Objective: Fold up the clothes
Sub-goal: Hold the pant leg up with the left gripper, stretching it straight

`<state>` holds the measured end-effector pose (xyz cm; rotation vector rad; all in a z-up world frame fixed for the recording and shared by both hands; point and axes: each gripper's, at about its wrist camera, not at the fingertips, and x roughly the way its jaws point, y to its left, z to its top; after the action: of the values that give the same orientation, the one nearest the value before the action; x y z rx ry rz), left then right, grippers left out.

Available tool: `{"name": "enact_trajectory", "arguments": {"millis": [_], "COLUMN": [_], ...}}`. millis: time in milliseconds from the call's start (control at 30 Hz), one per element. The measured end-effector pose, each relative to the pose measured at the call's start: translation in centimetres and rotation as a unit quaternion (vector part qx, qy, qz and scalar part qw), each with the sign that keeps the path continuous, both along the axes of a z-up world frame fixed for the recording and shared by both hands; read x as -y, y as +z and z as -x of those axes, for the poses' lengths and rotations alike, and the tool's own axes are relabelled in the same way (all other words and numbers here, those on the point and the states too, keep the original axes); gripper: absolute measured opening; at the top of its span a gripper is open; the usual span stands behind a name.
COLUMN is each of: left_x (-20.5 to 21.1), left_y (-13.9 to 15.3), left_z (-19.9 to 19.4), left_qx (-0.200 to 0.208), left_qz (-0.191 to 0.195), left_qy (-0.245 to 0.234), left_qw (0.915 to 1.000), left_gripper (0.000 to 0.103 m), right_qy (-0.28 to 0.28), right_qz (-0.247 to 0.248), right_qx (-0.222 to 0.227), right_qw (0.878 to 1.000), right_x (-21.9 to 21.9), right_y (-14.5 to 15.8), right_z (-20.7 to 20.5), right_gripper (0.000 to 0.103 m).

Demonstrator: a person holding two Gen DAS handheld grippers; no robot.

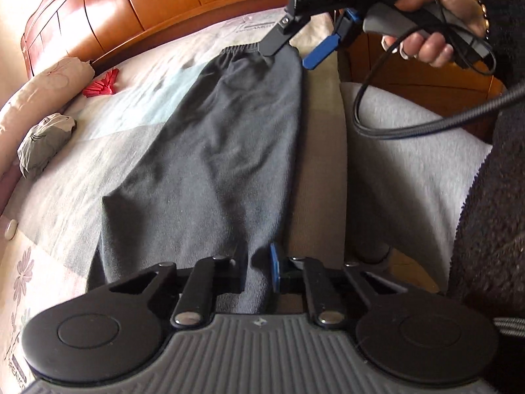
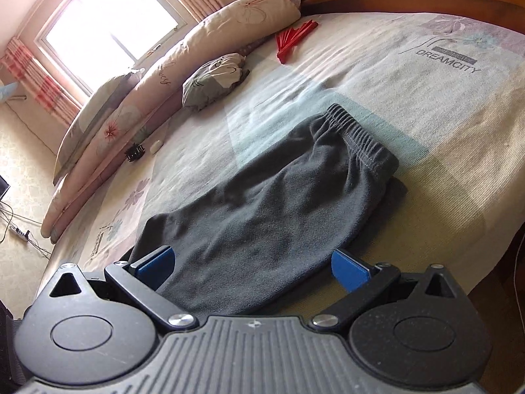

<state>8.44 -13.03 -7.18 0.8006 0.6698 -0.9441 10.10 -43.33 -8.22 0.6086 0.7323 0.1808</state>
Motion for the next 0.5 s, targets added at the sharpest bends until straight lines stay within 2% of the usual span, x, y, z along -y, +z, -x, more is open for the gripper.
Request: {"name": "enact_trajectory", "arguments": {"millis": [267,500], "left_x": [-1.9,-3.9], "left_y": [0.0,0.1], "left_z": [0.7,0.7], "left_qx": [0.001,0.024], "left_qz": [-0.022,-0.049], "left_qy": [0.001,0.01], "left_qw": [0.9997,0.9985], "left_gripper": [0.016,0.018], "right_qy": [-0.002,0.003], "right_qz": [0.003,0.01], "right_qx": [0.004,0.009], "right_qw": [1.0,1.0], "right_x": [-0.1,-0.6], "right_y": [0.5,1.1], "right_z": [0.4,0.6], "right_gripper": [0.103,0.103]}}
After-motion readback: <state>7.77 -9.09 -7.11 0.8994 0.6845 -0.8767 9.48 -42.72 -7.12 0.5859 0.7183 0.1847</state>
